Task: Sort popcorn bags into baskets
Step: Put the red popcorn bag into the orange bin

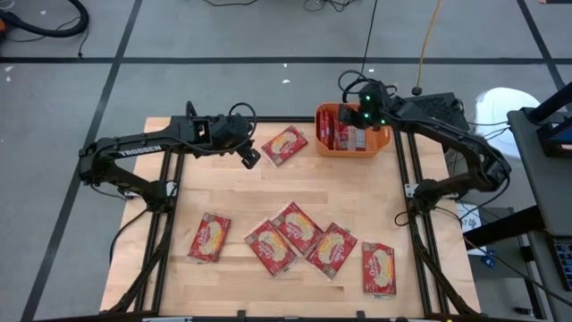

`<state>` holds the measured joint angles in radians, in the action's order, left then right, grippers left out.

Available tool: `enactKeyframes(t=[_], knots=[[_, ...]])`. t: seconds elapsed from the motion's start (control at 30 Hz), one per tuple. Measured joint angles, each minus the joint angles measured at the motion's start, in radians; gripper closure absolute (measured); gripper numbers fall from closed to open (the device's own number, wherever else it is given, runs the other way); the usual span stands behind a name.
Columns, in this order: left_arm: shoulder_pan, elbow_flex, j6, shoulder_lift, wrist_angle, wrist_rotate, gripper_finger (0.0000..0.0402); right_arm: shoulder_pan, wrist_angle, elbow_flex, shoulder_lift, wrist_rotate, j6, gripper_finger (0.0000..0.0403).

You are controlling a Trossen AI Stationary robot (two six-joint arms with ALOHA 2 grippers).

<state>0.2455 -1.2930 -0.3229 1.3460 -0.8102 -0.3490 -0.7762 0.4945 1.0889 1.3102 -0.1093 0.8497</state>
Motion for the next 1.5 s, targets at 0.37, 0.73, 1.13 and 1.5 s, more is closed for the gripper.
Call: enactKeyframes(t=[0.37,0.73,1.13,1.5], knots=[[-0.044,0.0,-0.11,0.0,-0.027,0.114,0.0309,0.156,0.038,0.0,-0.119,-0.027,-0.004,0.0289],[-0.171,0.0,-0.303,0.0,-0.185,0.236,0.0309,0.43,0.042,0.0,-0.157,0.018,0.076,0.0289],[-0.408,0.134,-0.712,0.001,-0.287,0.254,0.0309,0.682,0.04,0.0,-0.156,0.141,0.164,0.0289],[-0.538,0.323,-1.063,0.001,-0.284,0.444,0.0309,0.815,0.038,0.0,-0.156,0.149,0.159,0.0289]])
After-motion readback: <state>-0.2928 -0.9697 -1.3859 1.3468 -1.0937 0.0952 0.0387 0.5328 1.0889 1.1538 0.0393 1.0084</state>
